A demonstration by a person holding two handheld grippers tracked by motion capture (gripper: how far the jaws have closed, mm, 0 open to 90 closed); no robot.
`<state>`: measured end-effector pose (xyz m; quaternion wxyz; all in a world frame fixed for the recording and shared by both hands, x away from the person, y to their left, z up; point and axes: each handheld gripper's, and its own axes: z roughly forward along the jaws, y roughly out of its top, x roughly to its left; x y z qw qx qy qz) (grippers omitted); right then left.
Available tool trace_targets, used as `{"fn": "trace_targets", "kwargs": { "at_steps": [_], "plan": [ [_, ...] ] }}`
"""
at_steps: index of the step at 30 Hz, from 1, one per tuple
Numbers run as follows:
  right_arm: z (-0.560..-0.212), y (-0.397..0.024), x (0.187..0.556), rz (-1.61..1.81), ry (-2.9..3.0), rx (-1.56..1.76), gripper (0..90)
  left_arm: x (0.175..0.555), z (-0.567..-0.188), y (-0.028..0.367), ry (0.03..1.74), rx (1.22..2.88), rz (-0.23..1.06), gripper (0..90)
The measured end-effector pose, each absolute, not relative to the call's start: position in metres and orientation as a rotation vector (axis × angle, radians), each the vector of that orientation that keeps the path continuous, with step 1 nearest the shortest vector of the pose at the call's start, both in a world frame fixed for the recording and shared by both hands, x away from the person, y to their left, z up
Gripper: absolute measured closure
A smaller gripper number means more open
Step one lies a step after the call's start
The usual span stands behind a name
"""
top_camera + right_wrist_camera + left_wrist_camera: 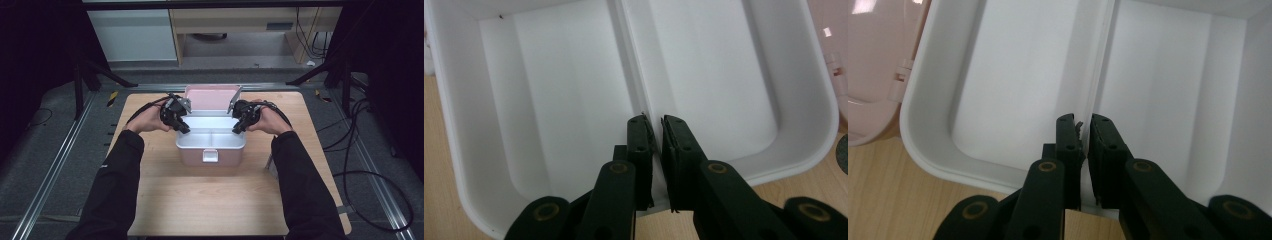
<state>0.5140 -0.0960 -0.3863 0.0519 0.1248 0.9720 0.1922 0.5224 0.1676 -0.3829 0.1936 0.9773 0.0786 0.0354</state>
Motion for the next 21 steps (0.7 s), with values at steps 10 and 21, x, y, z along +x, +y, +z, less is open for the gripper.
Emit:
{"fn": "trace_targets", "kwargs": {
  "at_steps": [10,21],
  "plan": [
    [-0.371,-0.101,0.507,0.647,2.919,0.332,85.2,0.515,-0.364,0.171,0.189,2.699,0.154,84.8],
    [-0.323,-0.093,0.476,0.641,2.88,0.227,86.1,0.475,-0.319,0.177,0.128,2.717,0.23,86.2]
  ]
}}
